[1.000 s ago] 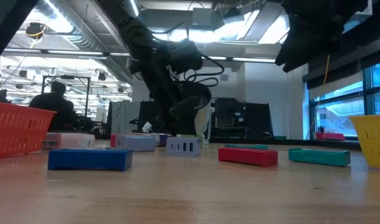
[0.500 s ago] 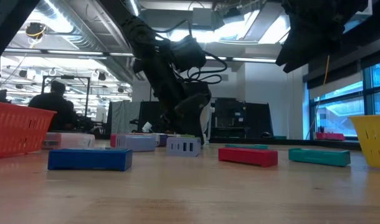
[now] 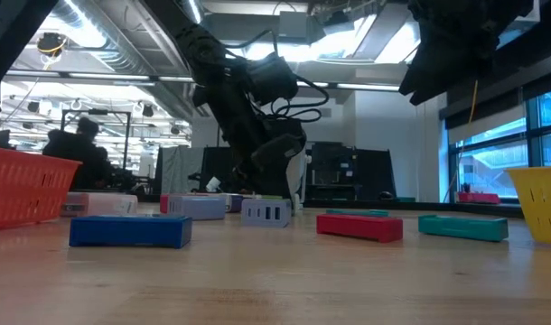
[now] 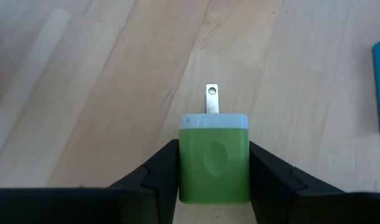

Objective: Pick & Place Office items
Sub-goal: Put the top green charger adapter into the orange basket

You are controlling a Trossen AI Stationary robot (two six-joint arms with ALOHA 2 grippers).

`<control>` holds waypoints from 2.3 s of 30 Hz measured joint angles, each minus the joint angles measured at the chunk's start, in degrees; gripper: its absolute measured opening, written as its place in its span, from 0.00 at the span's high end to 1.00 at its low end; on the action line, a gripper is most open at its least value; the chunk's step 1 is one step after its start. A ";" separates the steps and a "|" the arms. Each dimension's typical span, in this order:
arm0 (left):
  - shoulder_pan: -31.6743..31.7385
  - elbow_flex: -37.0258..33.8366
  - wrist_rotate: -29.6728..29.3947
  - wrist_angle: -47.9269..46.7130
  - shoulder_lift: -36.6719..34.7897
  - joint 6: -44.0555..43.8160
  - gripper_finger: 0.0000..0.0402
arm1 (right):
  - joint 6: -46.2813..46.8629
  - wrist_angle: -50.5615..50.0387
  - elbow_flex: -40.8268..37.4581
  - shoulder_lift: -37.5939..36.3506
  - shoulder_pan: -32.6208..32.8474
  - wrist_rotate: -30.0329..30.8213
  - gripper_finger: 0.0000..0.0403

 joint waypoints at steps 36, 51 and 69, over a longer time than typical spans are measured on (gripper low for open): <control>-9.43 1.39 -3.78 -25.83 -33.60 -3.58 0.64 | -4.28 0.85 0.00 0.00 -1.71 5.49 0.45; -28.21 -11.85 -17.41 -35.17 -47.12 -24.34 0.64 | -4.06 1.63 0.00 0.00 -2.14 4.17 0.45; -49.54 -22.64 -18.68 -37.27 -50.99 -47.13 0.64 | -4.06 7.54 0.00 0.00 -2.14 4.57 0.45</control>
